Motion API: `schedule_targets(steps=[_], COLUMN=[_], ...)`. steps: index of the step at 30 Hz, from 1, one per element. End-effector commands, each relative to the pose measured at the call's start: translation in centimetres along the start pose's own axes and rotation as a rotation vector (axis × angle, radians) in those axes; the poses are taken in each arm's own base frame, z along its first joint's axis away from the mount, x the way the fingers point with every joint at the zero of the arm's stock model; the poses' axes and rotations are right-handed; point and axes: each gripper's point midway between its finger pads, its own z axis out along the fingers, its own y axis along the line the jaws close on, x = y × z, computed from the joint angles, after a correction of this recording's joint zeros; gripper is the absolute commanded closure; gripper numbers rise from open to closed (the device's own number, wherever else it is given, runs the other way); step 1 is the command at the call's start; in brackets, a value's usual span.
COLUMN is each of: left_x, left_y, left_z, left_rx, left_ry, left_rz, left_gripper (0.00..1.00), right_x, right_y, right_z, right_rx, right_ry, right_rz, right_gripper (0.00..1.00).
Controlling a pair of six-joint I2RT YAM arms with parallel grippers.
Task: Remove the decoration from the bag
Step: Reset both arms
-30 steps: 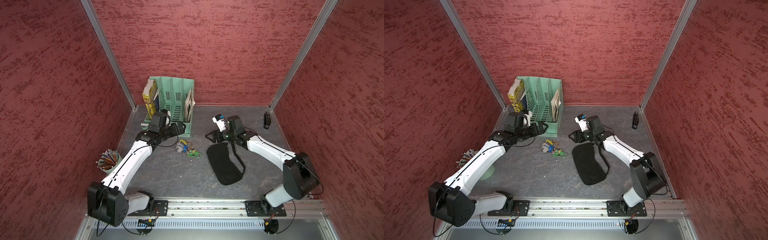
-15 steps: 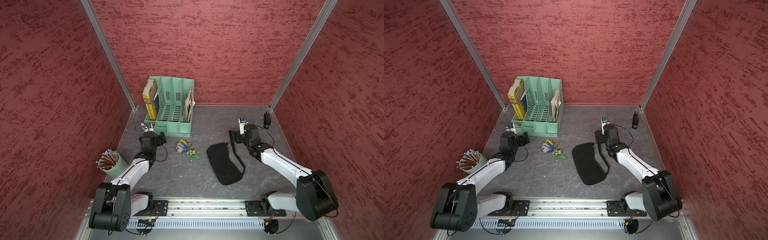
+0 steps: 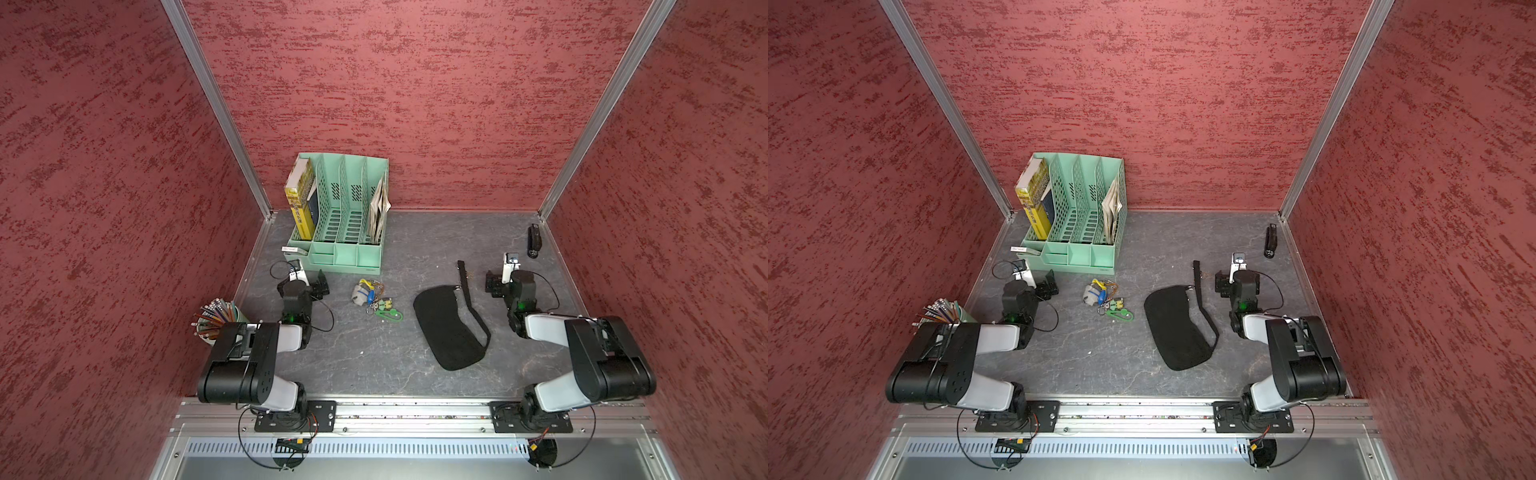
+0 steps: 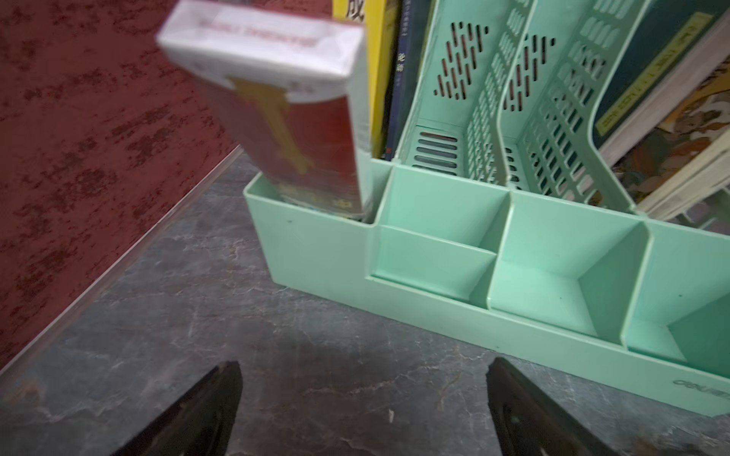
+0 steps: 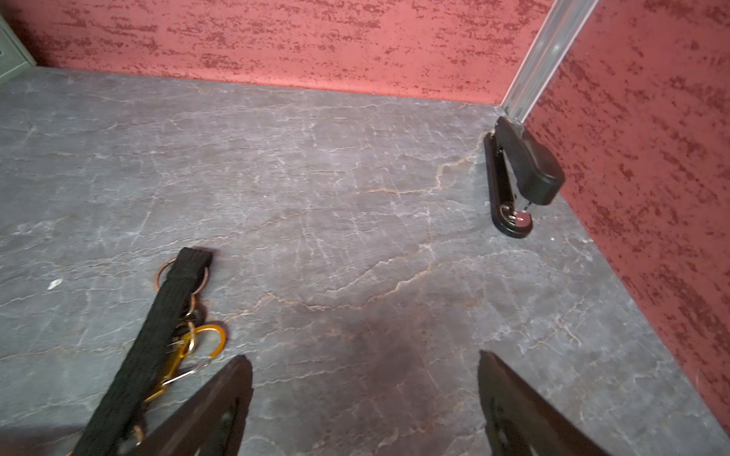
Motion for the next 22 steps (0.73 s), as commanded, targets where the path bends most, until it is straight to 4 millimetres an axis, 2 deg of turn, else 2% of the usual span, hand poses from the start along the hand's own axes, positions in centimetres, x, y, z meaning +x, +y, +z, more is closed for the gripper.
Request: schedule_targets(steps=[1,5,22], left_x=[-2.24,-1.74,-1.76], left_y=[-1.0,-1.44,-1.3], left_z=[0.4,0.92,1.07], left_rx=[0.04,0.049,0.048], left_ry=[-0.119,-0.065,-0.062], left_rz=[0.036,0.045,0.037], left_gripper=[0.0,0.0,0.0], right_x=[-2.69,-2.39,-2.48], right_y=[0.79,0.86,0.81], right_z=[-0.23,-0.39,-0.42], right_rx=[-0.089,-0.093,-0.091], right_ry=[-0.153,-0.152,-0.158], right_rz=[0.057,0.055,0.054], right_gripper=[0.01,0.02,0.02])
